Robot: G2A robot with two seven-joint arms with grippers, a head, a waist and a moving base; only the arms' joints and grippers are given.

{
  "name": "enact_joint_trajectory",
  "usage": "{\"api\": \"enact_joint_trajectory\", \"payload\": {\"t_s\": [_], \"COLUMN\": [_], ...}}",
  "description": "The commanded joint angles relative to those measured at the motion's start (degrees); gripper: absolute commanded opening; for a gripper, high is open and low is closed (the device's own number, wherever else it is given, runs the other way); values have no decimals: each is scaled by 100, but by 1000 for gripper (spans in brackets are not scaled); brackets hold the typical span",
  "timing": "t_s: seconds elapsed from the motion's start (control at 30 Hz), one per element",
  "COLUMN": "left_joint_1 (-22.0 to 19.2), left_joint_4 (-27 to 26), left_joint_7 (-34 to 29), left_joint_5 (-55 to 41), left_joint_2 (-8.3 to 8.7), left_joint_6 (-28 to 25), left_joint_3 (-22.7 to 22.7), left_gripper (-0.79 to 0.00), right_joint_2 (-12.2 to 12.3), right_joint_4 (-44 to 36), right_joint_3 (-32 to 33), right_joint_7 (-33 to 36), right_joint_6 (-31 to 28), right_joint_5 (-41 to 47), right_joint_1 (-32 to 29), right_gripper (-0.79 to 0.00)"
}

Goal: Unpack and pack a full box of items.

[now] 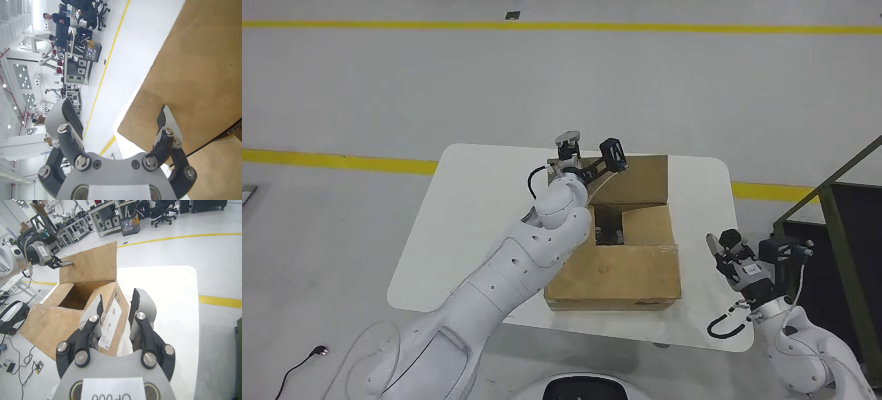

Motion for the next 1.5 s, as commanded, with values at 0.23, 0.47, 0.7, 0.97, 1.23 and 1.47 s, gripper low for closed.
{"api": "enact_joint_trajectory", "payload": {"t_s": [0.23, 0.47, 0.7, 0.97, 1.23, 1.47], "left_joint_1": [-141, 18, 832, 2360, 3517, 4166], "left_joint_4": [554, 68, -1702, -4219, -5629, -6151], "left_joint_7": [81, 184, 10, -174, -189, 40], "left_joint_5": [-27, -87, 285, 615, -78, -878], "left_joint_2": [-222, -221, 100, 531, 746, 867], "left_joint_6": [134, 138, -412, -1679, -2947, -3642], "left_joint_3": [64, -142, -712, -1694, -2466, -2955], "left_gripper": [0, 0, 0, 0, 0, 0], "right_joint_2": [-1, -5, -1, 40, 154, 280], "right_joint_4": [19, 2, 21, 243, 695, 1003], "right_joint_3": [-14, -19, 61, 120, 159, 234], "right_joint_7": [82, 65, 89, 464, 1440, 2185], "right_joint_6": [-16, -88, -394, -1175, -2276, -2782], "right_joint_5": [-14, 105, 532, 1166, 1930, 1863], "right_joint_1": [52, 106, 159, 310, 672, 1041], "right_gripper": [-422, -394, -382, -317, -228, 0]}}
